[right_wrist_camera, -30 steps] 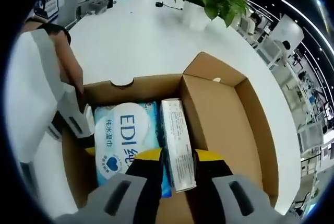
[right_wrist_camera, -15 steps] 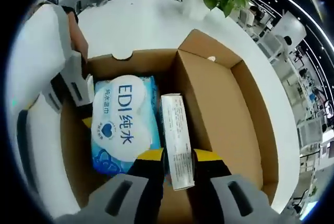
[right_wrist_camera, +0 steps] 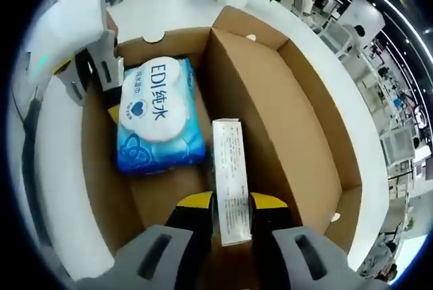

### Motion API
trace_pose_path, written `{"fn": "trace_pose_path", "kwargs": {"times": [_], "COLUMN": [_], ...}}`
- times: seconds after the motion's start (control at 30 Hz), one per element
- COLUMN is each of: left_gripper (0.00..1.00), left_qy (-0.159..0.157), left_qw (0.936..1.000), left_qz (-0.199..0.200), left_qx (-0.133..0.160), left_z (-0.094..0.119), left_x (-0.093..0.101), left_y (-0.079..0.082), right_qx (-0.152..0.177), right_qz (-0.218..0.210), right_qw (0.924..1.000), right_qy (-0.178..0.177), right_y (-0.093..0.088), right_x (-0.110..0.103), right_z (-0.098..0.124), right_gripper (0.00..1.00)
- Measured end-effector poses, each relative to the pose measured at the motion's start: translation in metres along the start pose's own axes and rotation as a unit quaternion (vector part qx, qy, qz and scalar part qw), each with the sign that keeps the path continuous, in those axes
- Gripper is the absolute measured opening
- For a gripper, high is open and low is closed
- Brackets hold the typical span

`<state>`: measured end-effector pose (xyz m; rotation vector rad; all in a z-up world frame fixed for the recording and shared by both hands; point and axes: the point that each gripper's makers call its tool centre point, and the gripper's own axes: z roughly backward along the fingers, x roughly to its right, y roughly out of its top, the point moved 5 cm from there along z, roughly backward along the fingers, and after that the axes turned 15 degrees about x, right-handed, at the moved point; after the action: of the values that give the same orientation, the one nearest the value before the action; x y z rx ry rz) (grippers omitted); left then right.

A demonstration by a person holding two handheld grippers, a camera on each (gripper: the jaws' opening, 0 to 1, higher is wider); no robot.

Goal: Operate the shoe box by opening the lid, removing the specified soft item, and placing it in the target area until the item is outside and the box remains undamaged.

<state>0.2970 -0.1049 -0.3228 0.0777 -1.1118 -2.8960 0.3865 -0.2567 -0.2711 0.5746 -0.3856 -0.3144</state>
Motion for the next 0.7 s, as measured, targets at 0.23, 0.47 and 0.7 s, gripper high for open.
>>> {"fn": "trace_pose_path", "kwargs": {"times": [0.23, 0.47, 0.7], "left_gripper": [0.02, 0.02, 0.02], "left_qy": [0.002, 0.004, 0.004], "left_qw": [1.0000, 1.0000, 1.0000], "left_qz": [0.005, 0.007, 0.006], "left_qx": [-0.001, -0.001, -0.001], "left_z": [0.000, 0.000, 0.000], "left_x": [0.000, 0.000, 0.000], "left_y": [0.000, 0.000, -0.001], "right_qx": [-0.010, -0.026, -0.034], "right_qz": [-0.022, -0.047, -0.080], "right_qw": [0.9997, 0.9982, 0.9955], "right_qy": [-0.010, -0.027, -0.039], "right_y": [-0.013, -0.022, -0.029], "right_x": [0.001, -0.008, -0.021], "right_z": [0.007, 0.021, 0.033], "right_gripper": [0.18, 0.18, 0.18]}}
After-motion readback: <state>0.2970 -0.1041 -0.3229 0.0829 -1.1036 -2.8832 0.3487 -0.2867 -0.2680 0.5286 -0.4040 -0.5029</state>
